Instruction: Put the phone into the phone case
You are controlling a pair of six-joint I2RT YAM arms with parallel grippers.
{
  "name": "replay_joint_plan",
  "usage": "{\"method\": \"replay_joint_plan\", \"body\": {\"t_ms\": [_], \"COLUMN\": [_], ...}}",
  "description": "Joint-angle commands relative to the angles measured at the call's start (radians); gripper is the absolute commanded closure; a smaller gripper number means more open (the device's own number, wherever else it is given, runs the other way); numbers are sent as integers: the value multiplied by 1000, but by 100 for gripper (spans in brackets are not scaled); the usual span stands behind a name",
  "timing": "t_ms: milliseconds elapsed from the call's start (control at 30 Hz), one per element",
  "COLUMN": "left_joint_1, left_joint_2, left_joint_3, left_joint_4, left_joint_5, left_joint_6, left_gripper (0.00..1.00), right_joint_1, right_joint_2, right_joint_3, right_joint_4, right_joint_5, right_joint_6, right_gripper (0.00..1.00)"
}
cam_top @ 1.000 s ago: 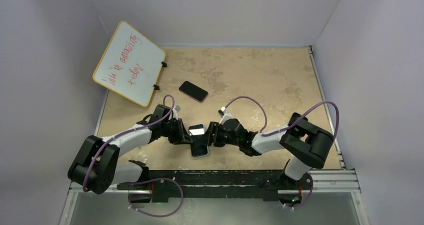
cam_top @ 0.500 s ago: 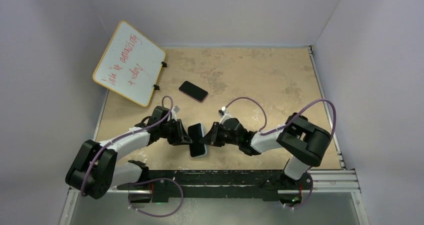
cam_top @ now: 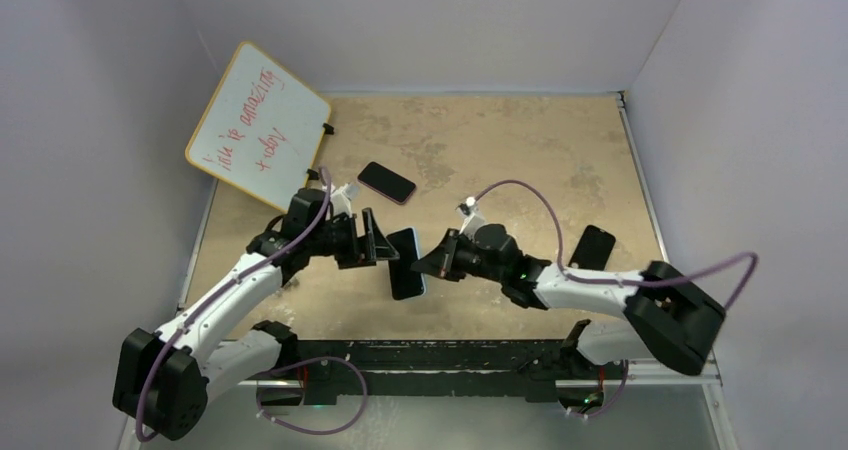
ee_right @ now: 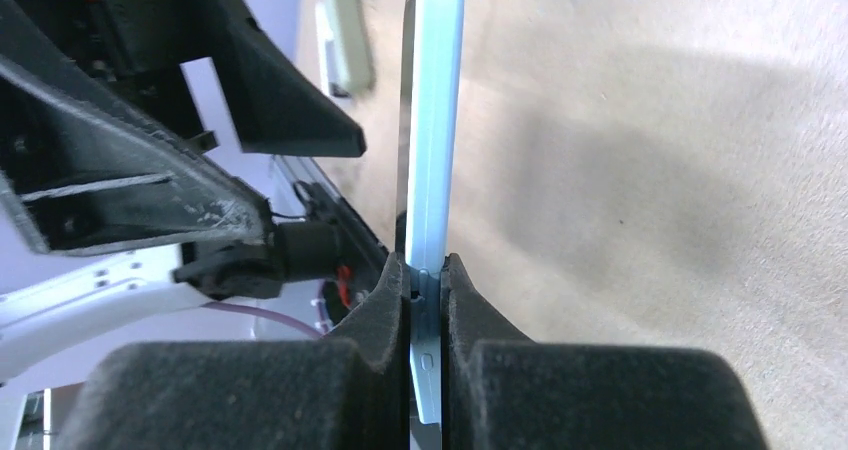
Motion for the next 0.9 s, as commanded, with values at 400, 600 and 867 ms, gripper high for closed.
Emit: {"method": "replay_joint_plan", "body": {"t_ms": [400, 600, 867], "left_joint_1": [-1, -2, -2], "left_joint_2": [-215, -251, -230], "left_joint_3": [119, 8, -68], "left_joint_4": [114, 473, 687], "left_joint_5": [207, 260, 266], "left_joint_6": [106, -166, -327], "left_gripper": [10, 10, 7], "right_joint_1": [-34, -33, -33], "right_joint_2": [-476, -501, -530], "right_joint_3": [-13, -39, -56], "right_joint_4": [-68, 56, 148], "right_joint_5": [-71, -170, -215], "right_joint_6": [17, 45, 84], "right_gripper": [100, 100, 100]}}
